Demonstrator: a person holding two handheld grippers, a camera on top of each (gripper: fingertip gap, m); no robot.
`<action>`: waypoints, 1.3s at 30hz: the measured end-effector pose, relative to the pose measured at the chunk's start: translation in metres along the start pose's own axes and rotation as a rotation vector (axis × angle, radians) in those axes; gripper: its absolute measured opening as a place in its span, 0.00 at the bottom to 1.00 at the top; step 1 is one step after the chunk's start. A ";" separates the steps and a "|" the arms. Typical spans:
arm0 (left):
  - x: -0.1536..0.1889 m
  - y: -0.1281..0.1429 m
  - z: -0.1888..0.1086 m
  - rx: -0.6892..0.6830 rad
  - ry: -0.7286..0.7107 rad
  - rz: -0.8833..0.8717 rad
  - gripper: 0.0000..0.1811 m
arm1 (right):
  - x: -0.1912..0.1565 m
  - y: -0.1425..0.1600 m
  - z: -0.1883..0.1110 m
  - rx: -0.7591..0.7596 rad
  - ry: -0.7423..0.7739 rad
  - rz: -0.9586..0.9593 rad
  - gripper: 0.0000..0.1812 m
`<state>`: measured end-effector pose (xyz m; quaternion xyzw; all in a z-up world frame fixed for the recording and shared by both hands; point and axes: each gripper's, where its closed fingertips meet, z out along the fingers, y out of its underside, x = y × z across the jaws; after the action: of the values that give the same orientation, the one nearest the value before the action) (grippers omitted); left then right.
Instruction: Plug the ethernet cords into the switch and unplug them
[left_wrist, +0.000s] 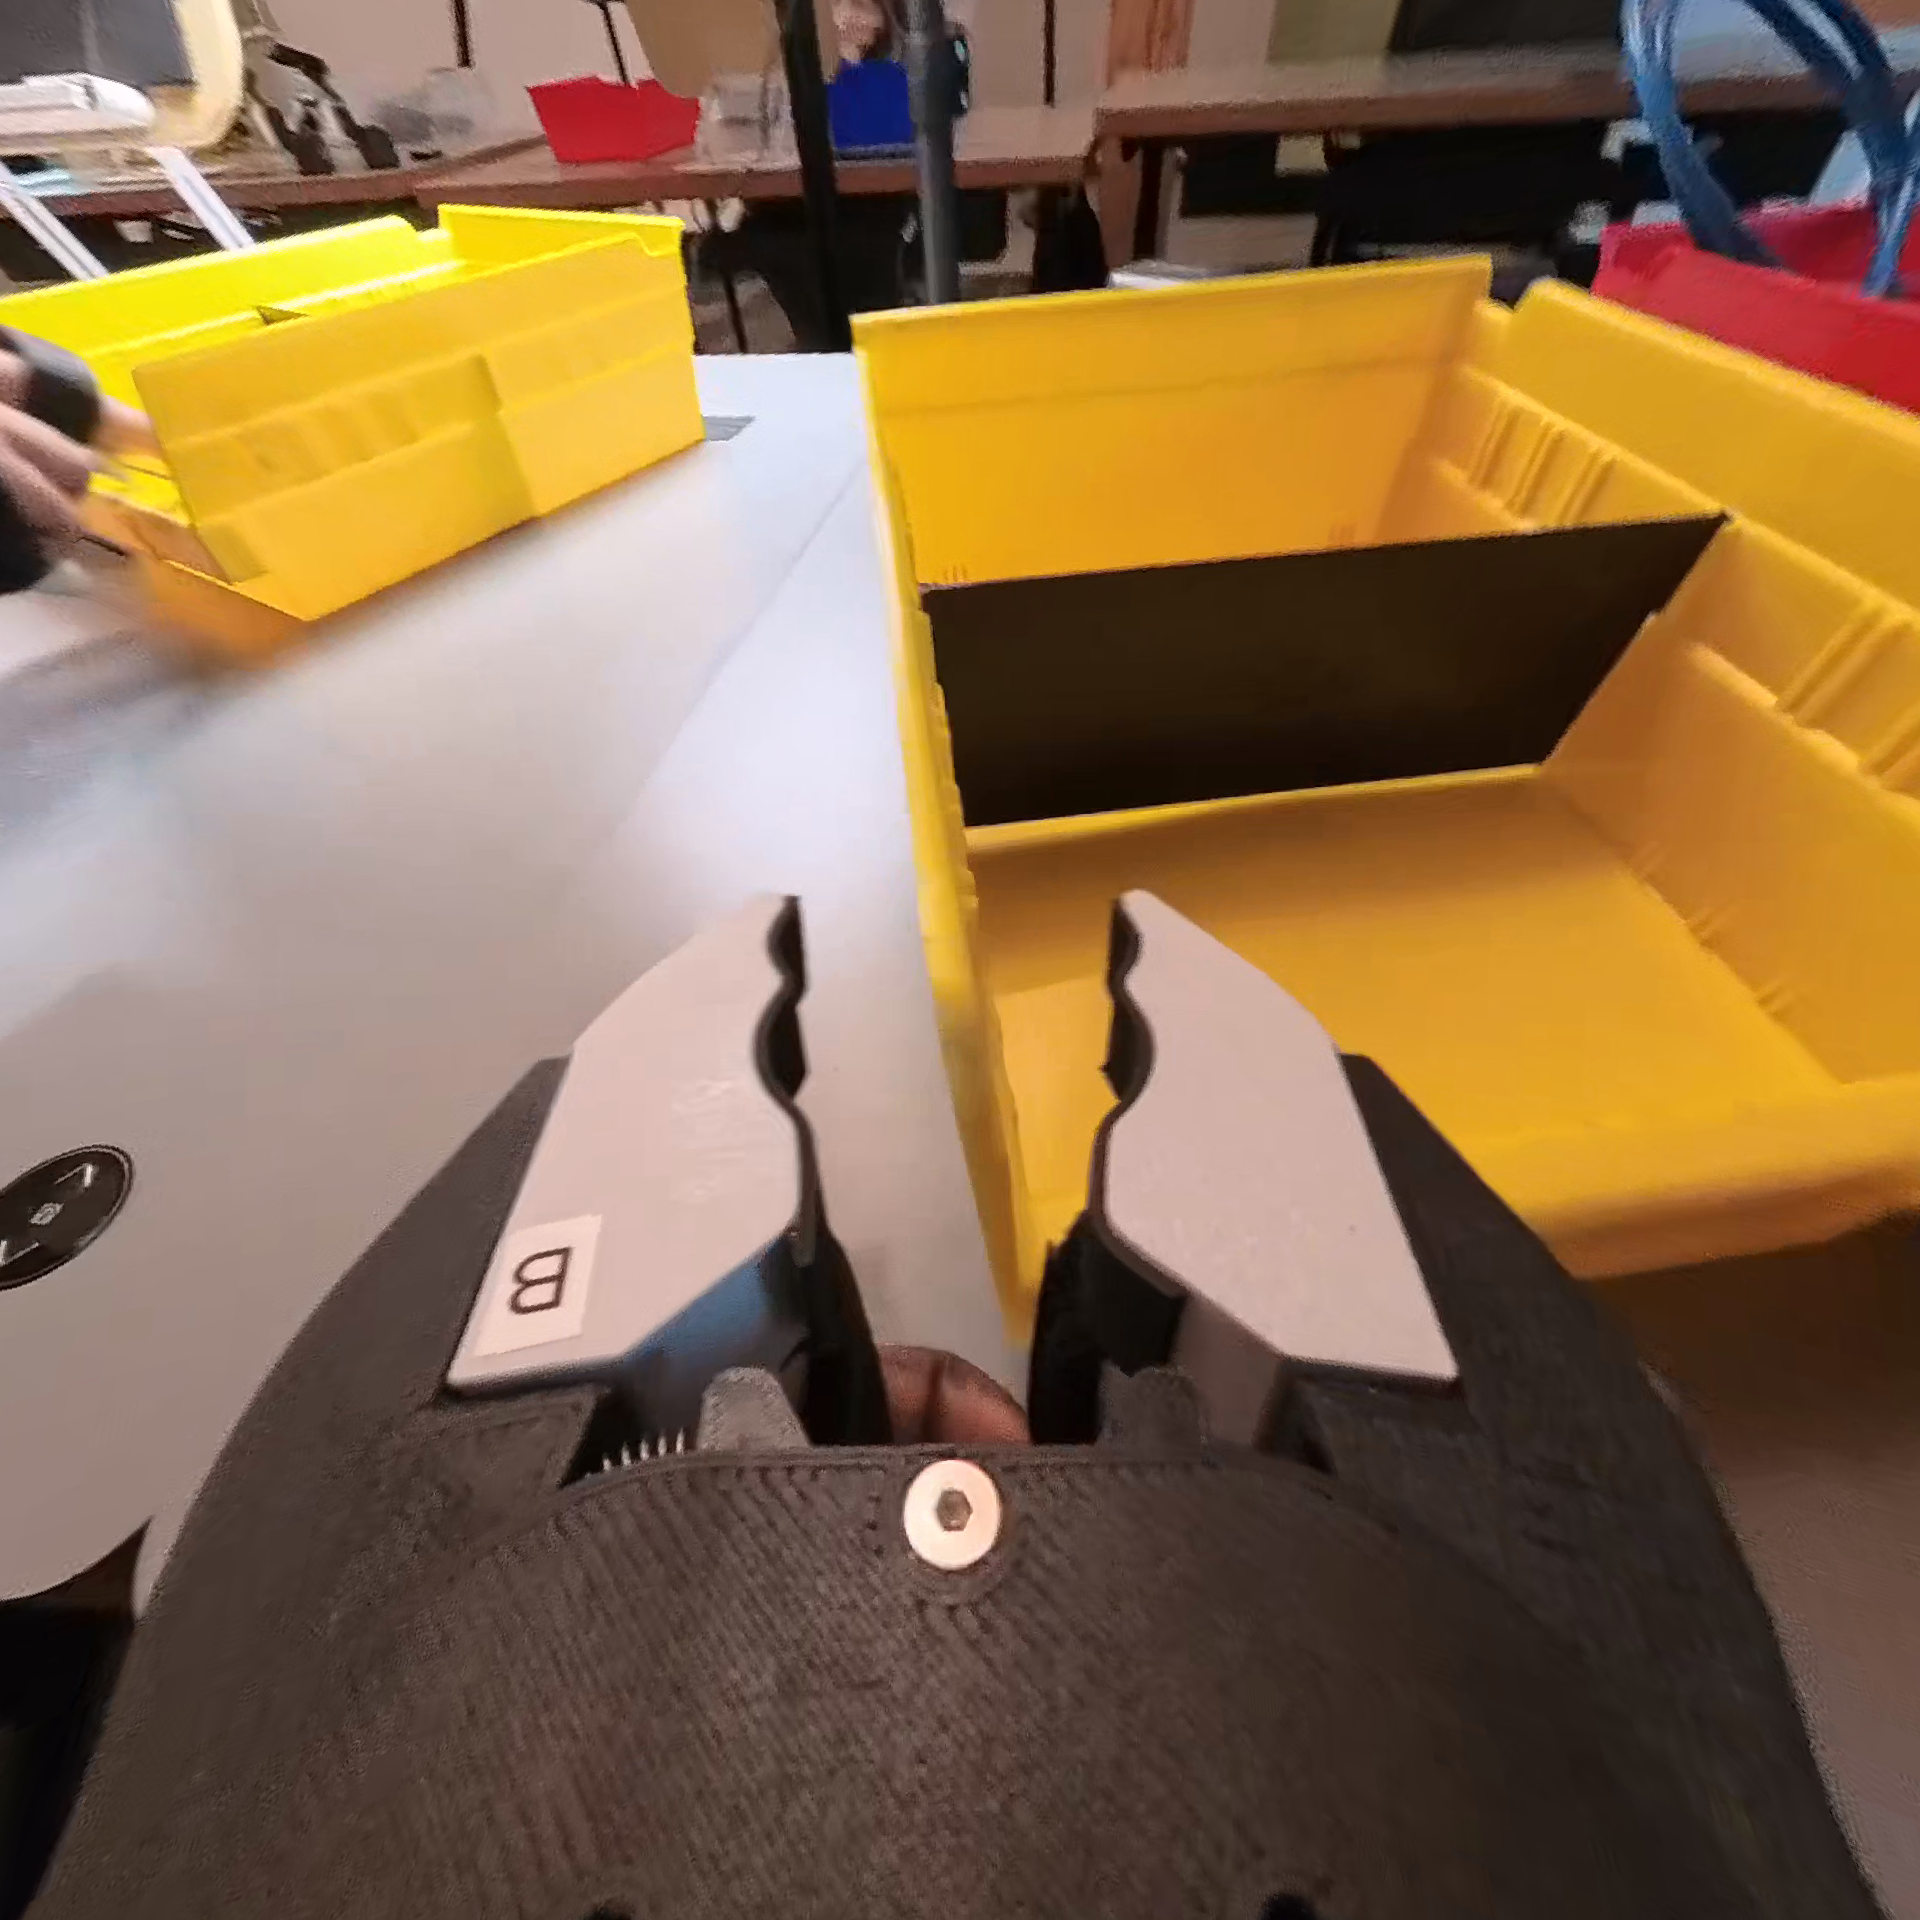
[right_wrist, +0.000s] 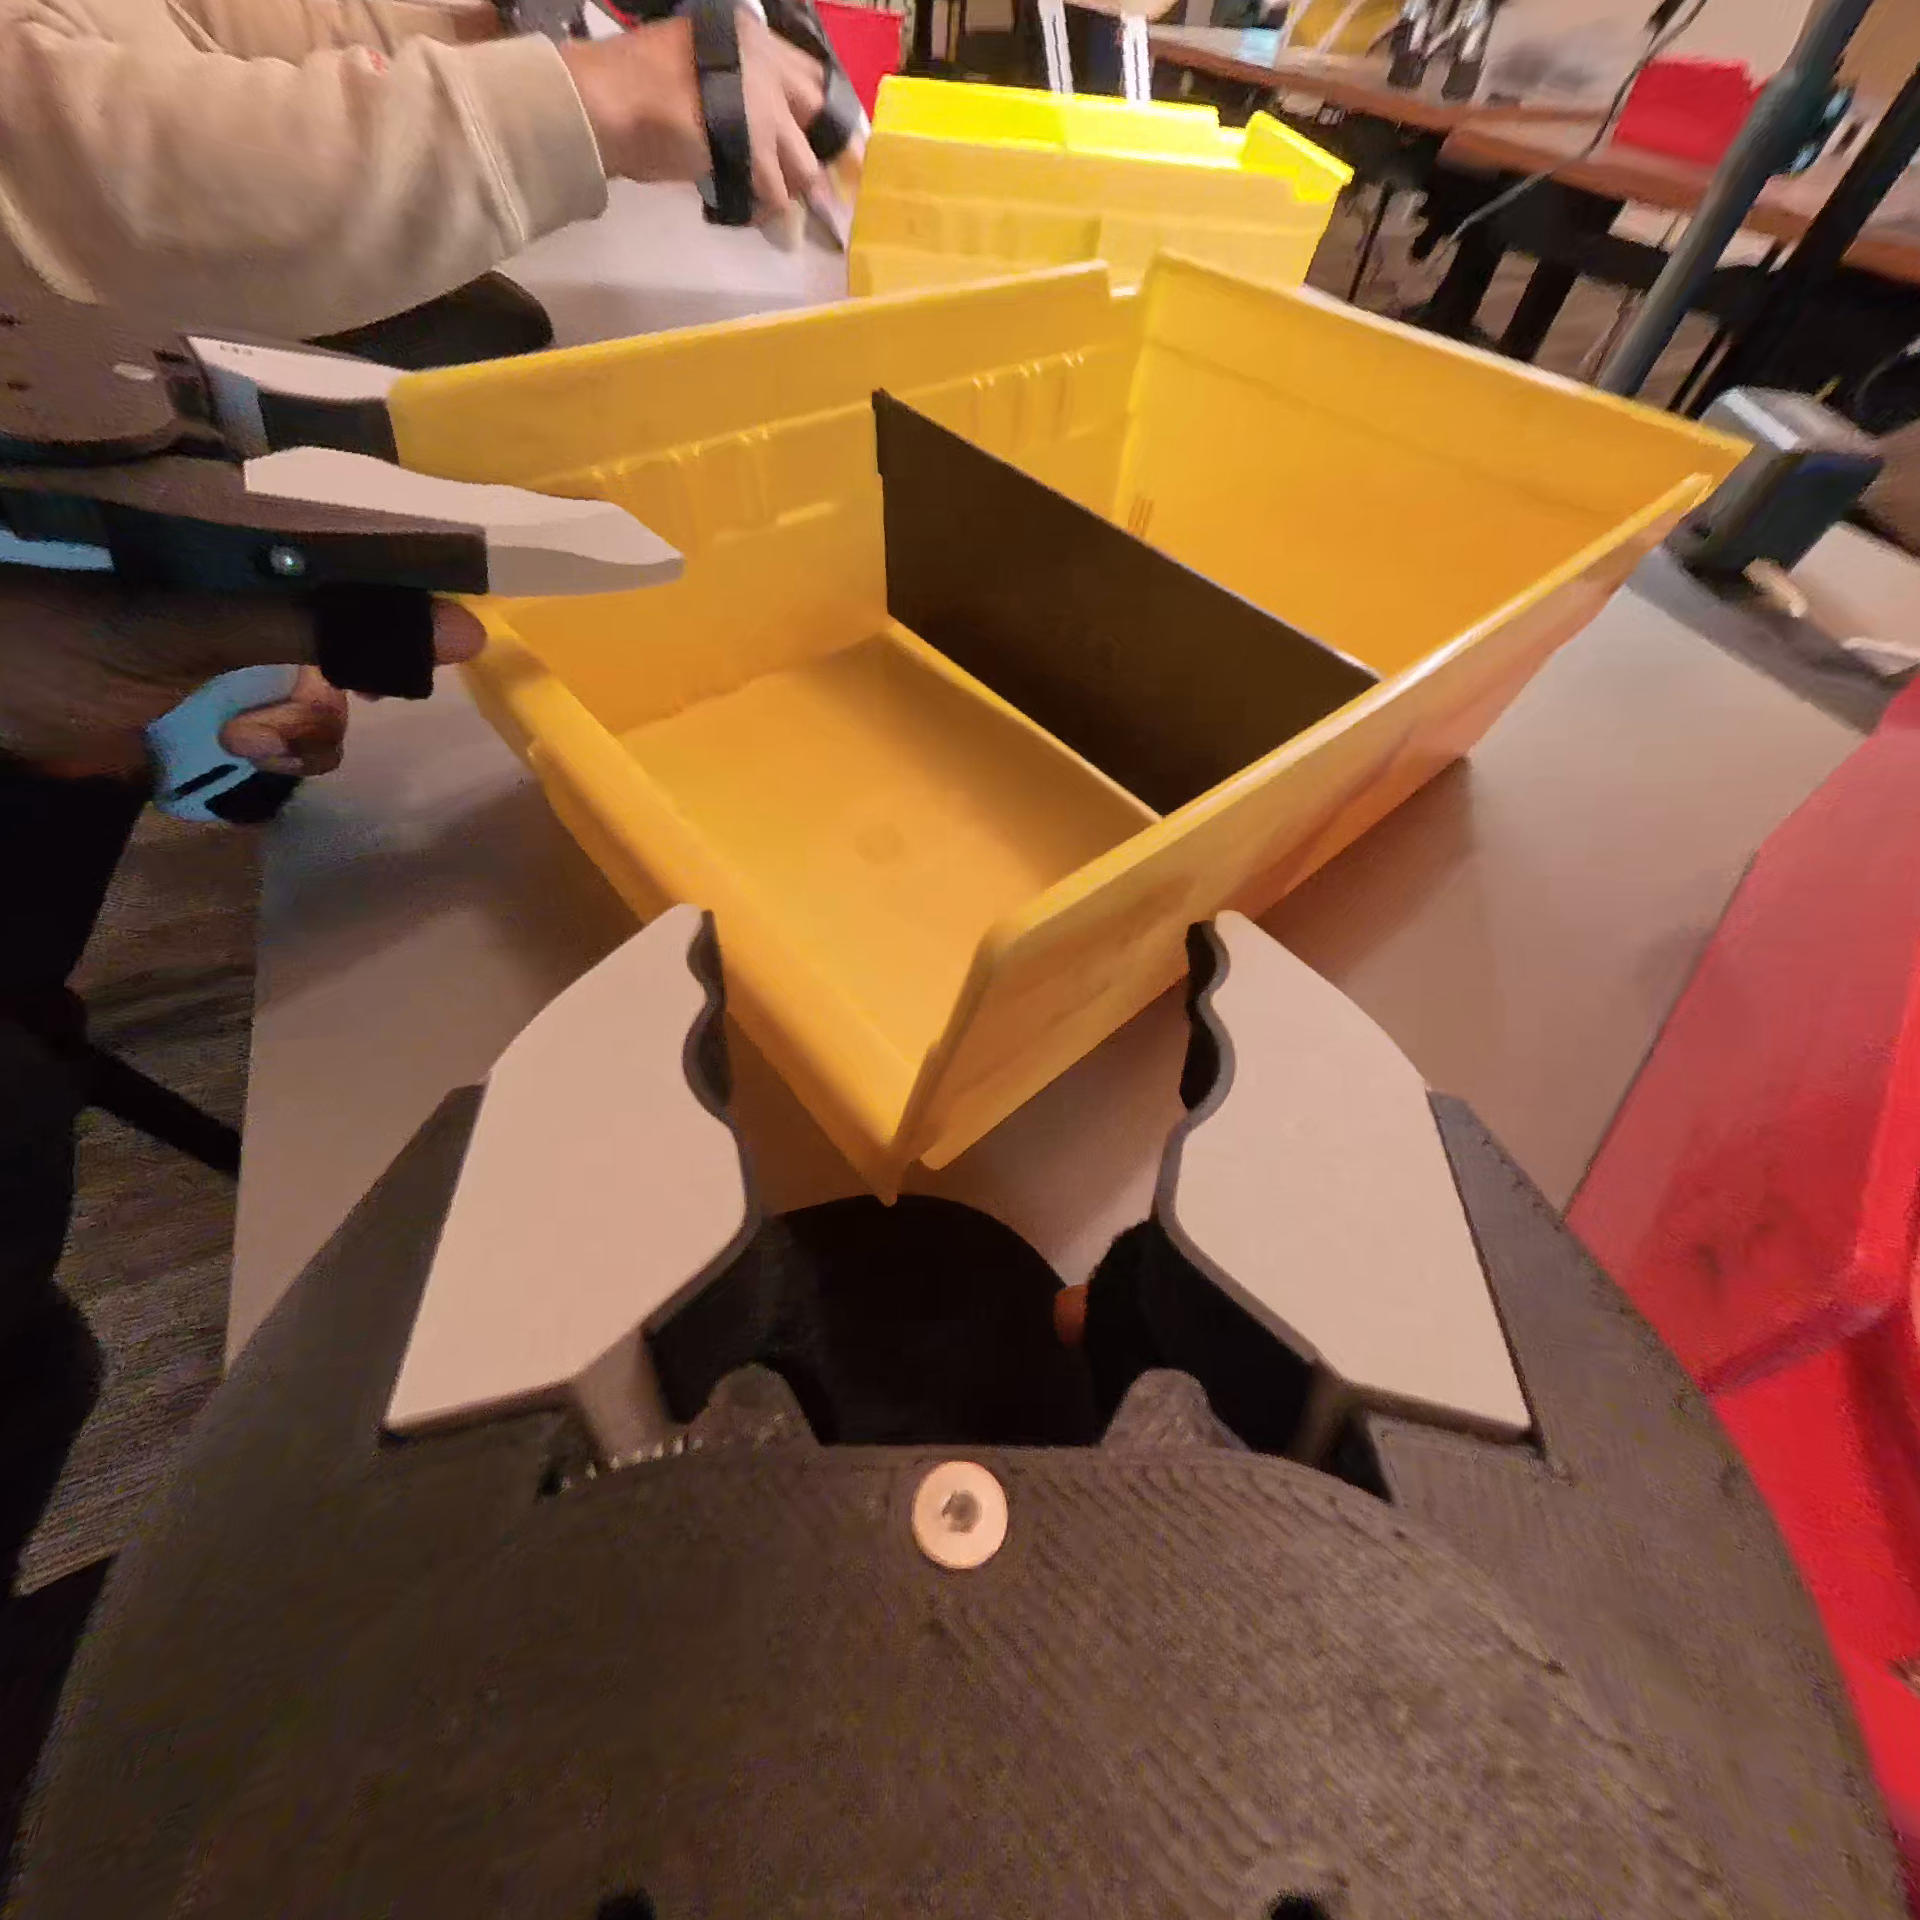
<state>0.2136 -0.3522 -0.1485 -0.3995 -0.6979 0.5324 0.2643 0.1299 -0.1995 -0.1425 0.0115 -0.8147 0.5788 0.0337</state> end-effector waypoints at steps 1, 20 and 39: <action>0.002 0.002 -0.001 -0.022 0.008 0.026 0.23 | 0.001 0.001 0.002 -0.013 -0.013 0.027 0.46; 0.062 -0.128 -0.105 0.422 -0.280 0.277 0.03 | 0.053 -0.071 -0.079 0.305 0.224 -0.155 0.10; 0.432 -0.244 -0.103 0.802 0.556 0.430 0.09 | 0.205 -0.022 -0.436 0.322 1.032 -0.272 0.10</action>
<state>-0.0059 0.0376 0.0901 -0.5274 -0.2456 0.6735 0.4561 -0.0548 0.2090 0.0354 -0.1636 -0.5850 0.6168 0.5006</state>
